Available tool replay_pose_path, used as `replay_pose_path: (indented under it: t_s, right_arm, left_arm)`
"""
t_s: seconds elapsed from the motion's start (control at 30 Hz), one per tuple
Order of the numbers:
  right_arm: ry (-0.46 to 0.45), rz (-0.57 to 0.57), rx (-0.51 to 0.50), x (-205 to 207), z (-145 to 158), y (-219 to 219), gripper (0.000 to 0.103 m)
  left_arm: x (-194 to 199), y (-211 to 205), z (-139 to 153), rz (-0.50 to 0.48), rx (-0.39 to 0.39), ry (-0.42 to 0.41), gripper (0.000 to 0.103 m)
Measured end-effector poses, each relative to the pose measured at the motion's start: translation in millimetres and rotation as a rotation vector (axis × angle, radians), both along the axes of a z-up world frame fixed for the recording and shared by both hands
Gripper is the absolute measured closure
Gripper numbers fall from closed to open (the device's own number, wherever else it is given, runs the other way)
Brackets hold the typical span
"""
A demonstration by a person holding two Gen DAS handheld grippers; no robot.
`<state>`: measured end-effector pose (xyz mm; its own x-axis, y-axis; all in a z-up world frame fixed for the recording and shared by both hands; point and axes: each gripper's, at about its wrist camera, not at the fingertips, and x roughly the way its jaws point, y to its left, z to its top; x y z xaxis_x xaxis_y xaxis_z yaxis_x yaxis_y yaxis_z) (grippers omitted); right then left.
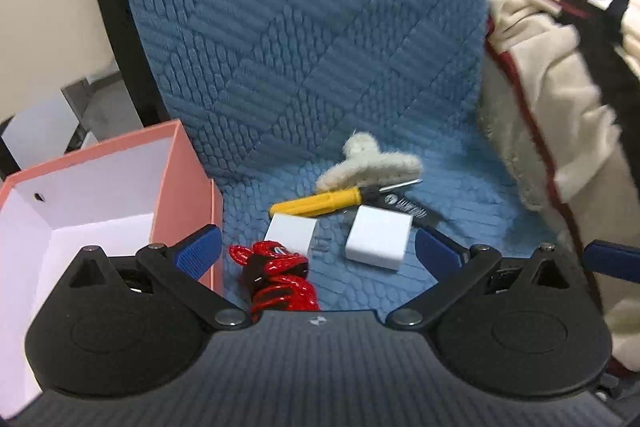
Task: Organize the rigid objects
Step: 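Close the left gripper on the red spring figurine while the right gripper approaches the white charger block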
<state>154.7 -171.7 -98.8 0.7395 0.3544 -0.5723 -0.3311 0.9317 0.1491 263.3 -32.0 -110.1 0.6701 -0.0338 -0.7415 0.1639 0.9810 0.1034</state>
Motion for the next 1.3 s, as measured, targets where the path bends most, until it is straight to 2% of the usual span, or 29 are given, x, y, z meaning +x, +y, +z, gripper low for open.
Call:
replay_pose_path:
  t_s: [0.1, 0.2, 0.3, 0.4, 0.5, 0.6, 0.63, 0.7, 0.8, 0.87, 0.9, 1.0, 1.1, 1.3]
  right_arm:
    - [0.017, 0.04, 0.028, 16.6, -4.5, -5.6, 0.036]
    - [0.032, 0.064, 0.033, 34.4, -10.6, -10.3, 0.036]
    - [0.043, 0.088, 0.016, 53.7, -18.4, -16.1, 0.036]
    - [0.078, 0.109, 0.001, 72.1, -28.5, -12.2, 0.036]
    - [0.083, 0.147, -0.074, 83.8, -36.8, 0.7, 0.037]
    - [0.062, 0.184, -0.159, 95.9, -45.7, 11.6, 0.038]
    - [0.065, 0.195, -0.169, 99.4, -48.5, 12.9, 0.038]
    - [0.075, 0.22, -0.196, 107.6, -55.3, 17.0, 0.038]
    - [0.096, 0.238, -0.228, 119.8, -65.9, 20.1, 0.038]
    - [0.135, 0.224, -0.22, 127.8, -72.8, 18.5, 0.038]
    - [0.141, 0.227, -0.216, 130.8, -75.8, 19.0, 0.038]
    - [0.149, 0.253, -0.242, 136.9, -84.8, 24.9, 0.037]
    - [0.174, 0.26, -0.278, 144.2, -93.9, 28.2, 0.037]
    - [0.13, 0.277, -0.292, 149.4, -96.6, 32.7, 0.037]
  left_arm:
    - [14.9, 6.7, -10.6, -0.004, -0.012, 0.039, 0.001]
    - [29.3, 14.5, -19.1, 0.002, -0.018, 0.08, 0.008]
    - [40.4, 26.6, -26.6, 0.033, -0.075, 0.122, 0.013]
    - [44.7, 27.9, -28.9, 0.034, -0.051, 0.116, 0.017]
    - [47.4, 26.2, -30.3, 0.018, -0.029, 0.12, 0.018]
    - [44.1, 23.7, -30.3, -0.004, 0.021, 0.111, 0.029]
    - [43.8, 23.6, -30.3, -0.013, 0.016, 0.113, 0.036]
    - [42.7, 23.8, -29.6, -0.021, -0.011, 0.131, 0.043]
    - [38.4, 20.3, -28.3, -0.032, -0.021, 0.131, 0.044]
    - [42.5, 23.4, -32.3, -0.017, -0.071, 0.164, 0.044]
    - [45.6, 23.9, -35.8, -0.001, -0.072, 0.185, 0.044]
    - [47.3, 20.4, -41.6, 0.009, -0.026, 0.182, 0.043]
    - [48.1, 23.2, -45.2, 0.024, -0.022, 0.174, 0.041]
    - [51.3, 22.6, -53.5, 0.025, 0.012, 0.167, 0.037]
